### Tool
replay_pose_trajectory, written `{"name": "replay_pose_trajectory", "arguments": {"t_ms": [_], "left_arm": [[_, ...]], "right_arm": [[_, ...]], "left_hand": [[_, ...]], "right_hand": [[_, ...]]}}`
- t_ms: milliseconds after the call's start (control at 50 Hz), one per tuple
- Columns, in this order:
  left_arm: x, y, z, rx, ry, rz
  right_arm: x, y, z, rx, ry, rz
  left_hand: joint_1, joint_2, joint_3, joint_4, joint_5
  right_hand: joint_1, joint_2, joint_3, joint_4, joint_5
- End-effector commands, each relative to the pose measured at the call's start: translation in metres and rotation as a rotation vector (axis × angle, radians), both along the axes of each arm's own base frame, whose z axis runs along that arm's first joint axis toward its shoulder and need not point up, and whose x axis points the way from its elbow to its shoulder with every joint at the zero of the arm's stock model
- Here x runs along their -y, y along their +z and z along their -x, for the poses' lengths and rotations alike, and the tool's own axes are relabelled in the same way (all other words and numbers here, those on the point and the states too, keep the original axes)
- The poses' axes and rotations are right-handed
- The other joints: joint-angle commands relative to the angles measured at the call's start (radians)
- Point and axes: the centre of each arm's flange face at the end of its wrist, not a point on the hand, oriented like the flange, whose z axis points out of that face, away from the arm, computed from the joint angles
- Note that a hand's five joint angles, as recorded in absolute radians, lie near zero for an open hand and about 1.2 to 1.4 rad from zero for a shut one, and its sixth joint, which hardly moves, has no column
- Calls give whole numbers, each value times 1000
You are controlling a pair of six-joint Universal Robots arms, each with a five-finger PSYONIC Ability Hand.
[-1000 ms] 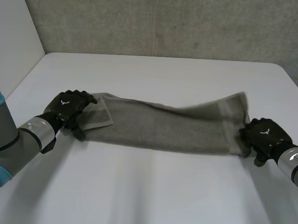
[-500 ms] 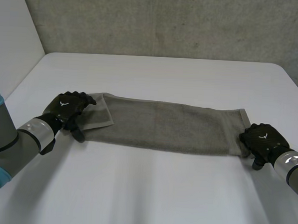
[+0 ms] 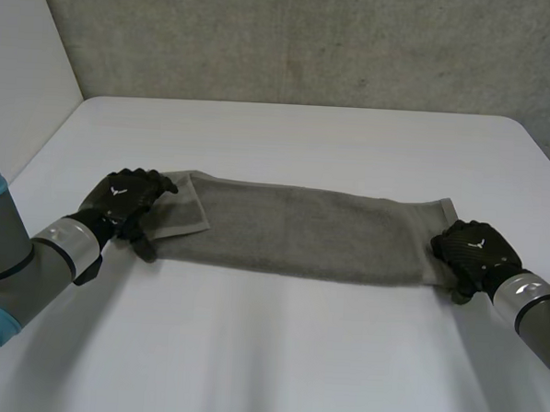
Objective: Fold the towel.
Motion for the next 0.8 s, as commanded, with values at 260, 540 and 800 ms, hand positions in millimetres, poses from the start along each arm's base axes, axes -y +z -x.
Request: {"name": "replay_pose_trajectory", "arguments": {"t_ms": [260, 540, 800], "left_arm": [[0, 0, -1, 0, 1, 0], [1, 2, -2, 0, 7, 5], [-14, 4, 22, -28, -57, 5]], "right_arm": [[13, -2, 1, -7, -24, 61], [45, 45, 83, -101, -223, 193], [33, 50, 79, -97, -168, 159]], "left_hand": [[-11, -3, -48, -54, -10], [-11, -3, -48, -54, -10], [-8, 0, -48, -54, -7]], "right_hand": [[749, 758, -47, -76, 740], [749, 758, -47, -76, 740], [749, 758, -47, -76, 740]]}}
